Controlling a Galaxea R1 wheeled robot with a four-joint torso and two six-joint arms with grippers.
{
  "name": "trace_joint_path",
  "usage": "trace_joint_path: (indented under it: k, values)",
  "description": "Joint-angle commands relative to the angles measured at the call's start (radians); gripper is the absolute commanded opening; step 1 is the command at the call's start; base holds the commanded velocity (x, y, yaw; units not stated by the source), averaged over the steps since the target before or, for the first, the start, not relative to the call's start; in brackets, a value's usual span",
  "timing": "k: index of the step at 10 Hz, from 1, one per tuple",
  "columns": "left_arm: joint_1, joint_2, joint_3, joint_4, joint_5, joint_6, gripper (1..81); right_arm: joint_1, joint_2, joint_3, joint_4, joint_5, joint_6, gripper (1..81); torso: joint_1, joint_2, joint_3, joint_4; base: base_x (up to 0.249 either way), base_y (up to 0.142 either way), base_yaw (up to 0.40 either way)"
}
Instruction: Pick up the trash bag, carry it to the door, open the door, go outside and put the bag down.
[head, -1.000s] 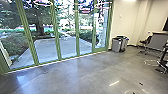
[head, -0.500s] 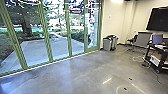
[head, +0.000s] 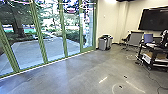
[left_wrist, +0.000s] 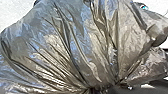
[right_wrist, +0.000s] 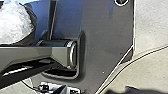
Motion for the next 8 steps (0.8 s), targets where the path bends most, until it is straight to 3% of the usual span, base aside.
trace_joint_path:
  k: [1, 8]
  values:
    - [-0.040, 0.002, 0.004, 0.008, 0.062, 0.010, 1.0, 0.049, -0.002, -0.001, -0.005, -0.057, -0.002, 81.1, 0.000, 0.000, 0.000, 0.000, 0.000, 0.000, 0.000]
    - [-0.039, 0.006, 0.005, 0.013, 0.061, 0.010, 1.0, 0.050, 0.001, -0.005, -0.006, -0.059, -0.002, 81.1, 0.000, 0.000, 0.000, 0.000, 0.000, 0.000, 0.000]
